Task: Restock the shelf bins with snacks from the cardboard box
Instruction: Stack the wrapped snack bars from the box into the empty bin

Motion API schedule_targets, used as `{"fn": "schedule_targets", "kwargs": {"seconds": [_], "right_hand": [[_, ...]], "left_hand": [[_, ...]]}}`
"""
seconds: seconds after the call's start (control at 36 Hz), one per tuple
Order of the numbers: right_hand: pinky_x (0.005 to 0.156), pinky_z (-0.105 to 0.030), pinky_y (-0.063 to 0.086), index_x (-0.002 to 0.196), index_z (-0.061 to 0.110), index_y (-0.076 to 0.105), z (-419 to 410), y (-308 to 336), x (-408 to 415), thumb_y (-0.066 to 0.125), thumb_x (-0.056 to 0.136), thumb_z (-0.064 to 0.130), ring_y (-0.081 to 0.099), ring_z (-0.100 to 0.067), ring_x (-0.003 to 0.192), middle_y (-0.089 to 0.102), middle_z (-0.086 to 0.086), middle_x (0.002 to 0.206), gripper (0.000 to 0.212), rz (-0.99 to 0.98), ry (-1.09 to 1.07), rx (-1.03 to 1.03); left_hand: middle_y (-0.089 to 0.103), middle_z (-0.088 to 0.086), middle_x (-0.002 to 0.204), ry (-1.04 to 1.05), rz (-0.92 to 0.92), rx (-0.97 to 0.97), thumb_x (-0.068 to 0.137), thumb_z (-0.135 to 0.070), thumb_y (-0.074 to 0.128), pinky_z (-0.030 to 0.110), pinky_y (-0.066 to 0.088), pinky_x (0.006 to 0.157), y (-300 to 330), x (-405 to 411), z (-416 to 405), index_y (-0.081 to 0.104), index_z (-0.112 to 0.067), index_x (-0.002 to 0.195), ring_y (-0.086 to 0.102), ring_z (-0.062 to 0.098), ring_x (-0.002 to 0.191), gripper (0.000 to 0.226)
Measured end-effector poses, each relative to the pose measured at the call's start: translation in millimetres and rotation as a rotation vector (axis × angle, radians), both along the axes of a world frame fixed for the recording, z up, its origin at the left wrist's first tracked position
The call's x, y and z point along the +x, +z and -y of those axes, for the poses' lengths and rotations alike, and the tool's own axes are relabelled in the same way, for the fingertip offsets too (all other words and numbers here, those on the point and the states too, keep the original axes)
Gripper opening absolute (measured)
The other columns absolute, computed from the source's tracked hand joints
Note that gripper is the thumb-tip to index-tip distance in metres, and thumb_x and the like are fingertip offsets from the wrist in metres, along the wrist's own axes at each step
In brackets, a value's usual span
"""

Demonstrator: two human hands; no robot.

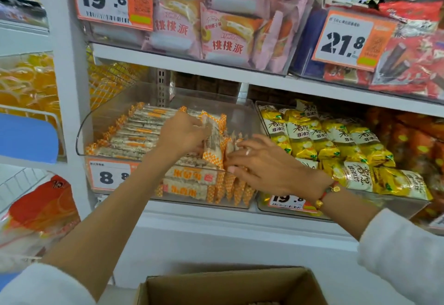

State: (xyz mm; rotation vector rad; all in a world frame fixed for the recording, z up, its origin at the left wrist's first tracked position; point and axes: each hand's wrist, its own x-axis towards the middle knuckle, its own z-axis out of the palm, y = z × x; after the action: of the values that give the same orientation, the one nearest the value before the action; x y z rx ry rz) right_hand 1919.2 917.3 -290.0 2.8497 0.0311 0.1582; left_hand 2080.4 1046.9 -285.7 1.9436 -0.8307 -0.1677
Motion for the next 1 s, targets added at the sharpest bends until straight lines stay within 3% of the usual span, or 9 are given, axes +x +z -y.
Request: {"fn": "schedule_targets", "kwargs": {"seconds": [0.08, 0.22, 0.31, 0.42, 0.61, 0.72, 0.83, 1.0], "right_hand": [[0.113, -0.039, 0.016, 0.118, 0.032, 0.061, 6.4, 4.2, -4.5, 0.012, 0.099, 0.051, 0.044, -0.017, 0.131, 0.062, 0.015, 0.125, 0.056, -0.005, 0.049, -0.029], [0.111, -0.034, 0.015, 0.118, 0.035, 0.059, 8.6, 5.2, -8.9, 0.011, 0.100, 0.053, 0.051, -0.013, 0.118, 0.060, 0.018, 0.124, 0.054, -0.025, 0.054, -0.086], [0.111, -0.033, 0.015, 0.118, 0.035, 0.060, 7.6, 6.2, -9.4, 0.006, 0.098, 0.055, 0.053, -0.011, 0.114, 0.061, 0.019, 0.124, 0.061, -0.025, 0.051, -0.081], [0.110, -0.032, 0.018, 0.119, 0.035, 0.062, 8.6, 7.4, -10.4, 0.006, 0.096, 0.058, 0.054, -0.012, 0.115, 0.060, 0.018, 0.126, 0.065, -0.022, 0.055, -0.061], [0.114, -0.032, 0.017, 0.126, 0.038, 0.058, 14.5, 8.8, -8.8, 0.009, 0.089, 0.067, 0.052, -0.014, 0.118, 0.061, 0.018, 0.128, 0.068, -0.051, 0.049, -0.073], [0.113, -0.028, 0.013, 0.129, 0.043, 0.054, 18.8, 6.2, -6.8, 0.011, 0.086, 0.073, 0.048, -0.010, 0.118, 0.065, 0.017, 0.120, 0.068, -0.041, 0.044, -0.072], [0.113, -0.027, 0.009, 0.132, 0.046, 0.050, 23.6, 2.5, -5.9, 0.014, 0.084, 0.074, 0.043, -0.009, 0.123, 0.064, 0.018, 0.122, 0.066, -0.027, 0.042, -0.067], [0.111, -0.023, 0.003, 0.130, 0.044, 0.054, 23.4, 1.3, -6.4, 0.020, 0.085, 0.072, 0.042, -0.010, 0.127, 0.062, 0.020, 0.126, 0.063, 0.005, 0.058, -0.045]], "left_hand": [[0.069, 0.005, 0.070, 0.064, 0.119, 0.019, 0.088, -0.034, 0.066, 0.029, 0.051, 0.079, -2.2, -7.4, 1.4, 0.065, -0.017, 0.120, 0.067, 0.020, 0.080, 0.036], [0.067, -0.003, 0.067, 0.102, 0.174, -0.131, 0.090, -0.035, 0.064, 0.014, 0.044, 0.062, -4.9, -18.1, 5.4, 0.066, -0.020, 0.122, 0.063, 0.004, 0.067, 0.035], [0.072, 0.001, 0.072, 0.109, 0.192, -0.189, 0.089, -0.032, 0.066, 0.017, 0.052, 0.064, -6.0, -22.9, 8.8, 0.066, -0.017, 0.121, 0.065, 0.005, 0.064, 0.035], [0.075, 0.005, 0.085, 0.142, 0.295, -0.107, 0.086, -0.034, 0.067, 0.028, 0.053, 0.078, -7.2, -25.5, 14.5, 0.069, -0.019, 0.118, 0.070, 0.013, 0.083, 0.035], [0.073, 0.004, 0.072, 0.042, 0.526, 0.133, 0.078, -0.033, 0.070, 0.039, 0.054, 0.074, -4.1, -31.0, 15.7, 0.074, -0.022, 0.104, 0.068, 0.022, 0.081, 0.028], [0.073, -0.003, 0.080, -0.020, 0.592, 0.236, 0.080, -0.033, 0.068, 0.038, 0.053, 0.078, -8.1, -34.0, 20.0, 0.073, -0.023, 0.107, 0.067, 0.017, 0.088, 0.029], [0.073, -0.010, 0.085, -0.037, 0.533, 0.274, 0.084, -0.044, 0.067, 0.031, 0.052, 0.081, -10.3, -24.8, 18.6, 0.067, -0.033, 0.117, 0.066, 0.010, 0.094, 0.034], [0.071, -0.012, 0.100, -0.064, 0.525, 0.342, 0.086, -0.051, 0.062, 0.024, 0.041, 0.071, -7.1, -17.2, 15.1, 0.068, -0.036, 0.115, 0.063, 0.013, 0.099, 0.034]]}}
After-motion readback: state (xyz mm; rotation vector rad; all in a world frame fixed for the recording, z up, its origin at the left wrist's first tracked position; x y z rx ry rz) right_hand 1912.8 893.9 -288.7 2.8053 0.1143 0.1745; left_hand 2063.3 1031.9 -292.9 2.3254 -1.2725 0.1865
